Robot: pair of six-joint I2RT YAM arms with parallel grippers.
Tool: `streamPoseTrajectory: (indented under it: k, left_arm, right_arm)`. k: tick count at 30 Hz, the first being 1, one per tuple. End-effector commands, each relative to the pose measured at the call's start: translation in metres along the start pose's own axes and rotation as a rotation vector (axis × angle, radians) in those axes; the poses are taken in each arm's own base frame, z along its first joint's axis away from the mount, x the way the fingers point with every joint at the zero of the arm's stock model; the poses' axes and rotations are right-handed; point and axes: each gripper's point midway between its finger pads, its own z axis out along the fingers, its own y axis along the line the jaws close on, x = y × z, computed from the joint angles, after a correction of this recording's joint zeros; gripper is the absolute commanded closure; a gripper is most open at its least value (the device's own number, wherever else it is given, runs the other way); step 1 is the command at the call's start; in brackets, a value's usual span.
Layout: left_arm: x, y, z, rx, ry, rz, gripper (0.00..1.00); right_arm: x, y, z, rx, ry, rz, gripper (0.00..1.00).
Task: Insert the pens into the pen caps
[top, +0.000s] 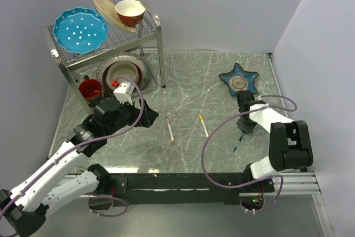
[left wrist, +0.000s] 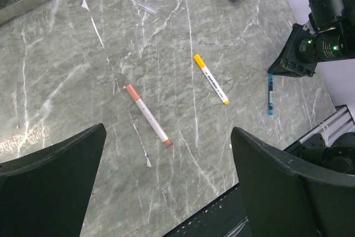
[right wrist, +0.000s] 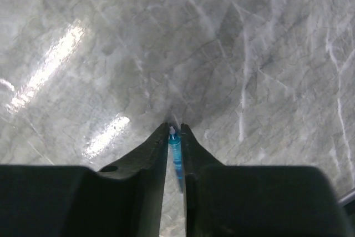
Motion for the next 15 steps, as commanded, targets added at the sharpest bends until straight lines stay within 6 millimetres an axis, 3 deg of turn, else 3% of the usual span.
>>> streamPoseTrajectory:
  k: [1, 2, 4, 8, 10, 15]
  left_arm:
    - [-0.006, -0.003, -0.003, 0.02, -0.022, 0.007, 0.01]
    - [-0.006, -0.003, -0.003, 0.02, -0.024, 0.007, 0.01]
    - [-0.007, -0.001, -0.002, 0.015, -0.027, 0.007, 0.01]
    - [-0.005, -0.006, -0.003, 0.059, -0.015, 0.022, 0.01]
    - [-0.004, -0.013, -0.004, 0.112, -0.01, 0.036, 0.01]
    - [0.006, -0.02, -0.003, 0.178, 0.017, 0.06, 0.01]
  right_arm:
    - [0.004, 0.004, -0.002, -0.005, -0.016, -0.043, 0.86]
    - [0.005, 0.008, -0.003, -0.019, -0.014, -0.048, 0.93]
    - [0.005, 0.014, -0.005, -0.047, -0.023, -0.061, 0.99]
    - [-0.005, 0.037, -0.017, -0.144, -0.058, -0.092, 1.0]
    - [-0.007, 0.057, -0.031, -0.225, -0.087, -0.151, 1.0]
    - [-0.012, 0.08, -0.062, -0.284, -0.173, -0.232, 1.0]
